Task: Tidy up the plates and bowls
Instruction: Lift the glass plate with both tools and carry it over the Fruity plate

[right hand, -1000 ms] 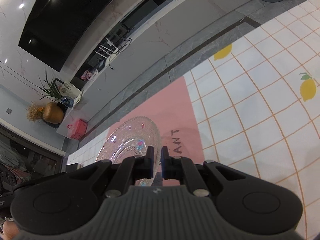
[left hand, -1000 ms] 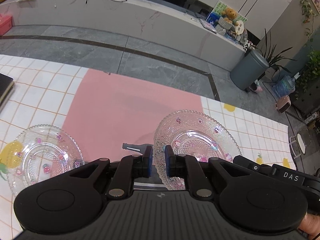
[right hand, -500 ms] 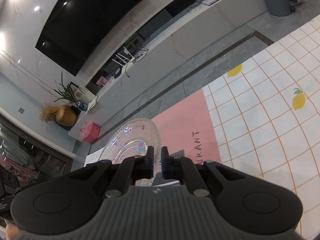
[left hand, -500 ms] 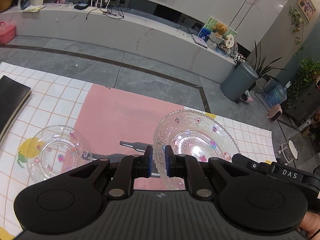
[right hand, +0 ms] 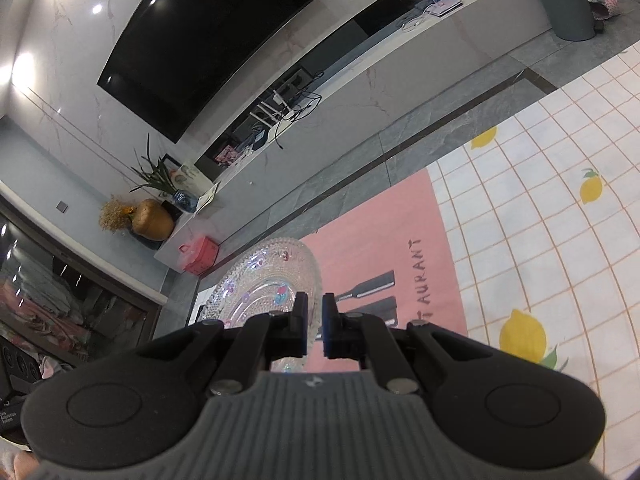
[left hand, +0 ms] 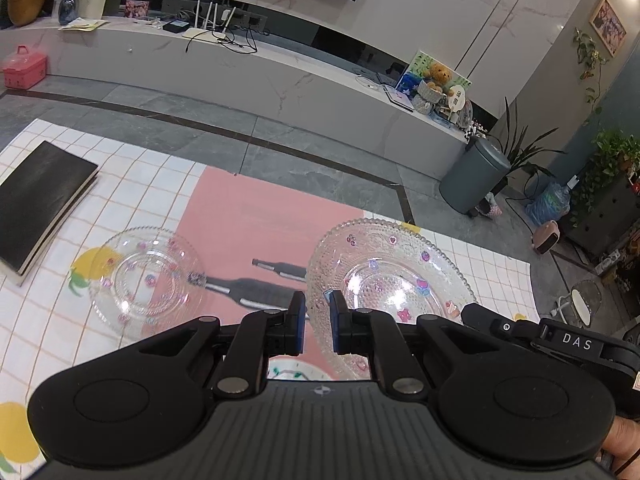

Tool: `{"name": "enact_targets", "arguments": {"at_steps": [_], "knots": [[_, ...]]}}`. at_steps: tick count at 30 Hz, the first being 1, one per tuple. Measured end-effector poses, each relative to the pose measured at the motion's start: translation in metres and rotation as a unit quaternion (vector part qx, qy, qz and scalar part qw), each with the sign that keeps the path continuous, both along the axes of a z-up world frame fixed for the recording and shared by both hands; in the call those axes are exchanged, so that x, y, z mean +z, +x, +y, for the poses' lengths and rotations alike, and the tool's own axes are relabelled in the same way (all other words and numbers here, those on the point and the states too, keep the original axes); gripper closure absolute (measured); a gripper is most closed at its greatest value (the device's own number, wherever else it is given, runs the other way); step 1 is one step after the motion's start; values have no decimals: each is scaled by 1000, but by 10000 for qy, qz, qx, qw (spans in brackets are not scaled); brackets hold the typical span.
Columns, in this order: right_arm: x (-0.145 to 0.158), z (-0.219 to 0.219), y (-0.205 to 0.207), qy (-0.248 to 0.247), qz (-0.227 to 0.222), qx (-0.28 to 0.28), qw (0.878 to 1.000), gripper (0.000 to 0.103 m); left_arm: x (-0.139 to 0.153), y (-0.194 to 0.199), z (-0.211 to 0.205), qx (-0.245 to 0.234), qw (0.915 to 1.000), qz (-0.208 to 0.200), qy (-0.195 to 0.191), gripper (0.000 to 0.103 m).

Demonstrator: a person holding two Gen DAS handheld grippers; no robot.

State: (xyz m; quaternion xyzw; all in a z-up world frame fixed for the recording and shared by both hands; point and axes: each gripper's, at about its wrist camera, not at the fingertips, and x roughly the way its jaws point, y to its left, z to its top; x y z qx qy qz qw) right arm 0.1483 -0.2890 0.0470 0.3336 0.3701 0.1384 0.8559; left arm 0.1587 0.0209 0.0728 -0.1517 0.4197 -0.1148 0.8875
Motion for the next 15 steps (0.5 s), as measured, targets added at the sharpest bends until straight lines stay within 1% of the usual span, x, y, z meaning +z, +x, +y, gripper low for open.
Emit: {"name": "enact_targets", "arguments": {"at_steps": [4,10,15], "knots": [[-8,3,-5,-65,100,116,9999,98,-8,-14,2,35,10000,66,-17,90],[-23,10,-13,-227,279,269,9990,98,-32,-30,9,126,9996,260,-78,90],[-43,16,-16,-369,498,404,9973,98,-53,-38,12,202,9988,449,-72,90]]}}
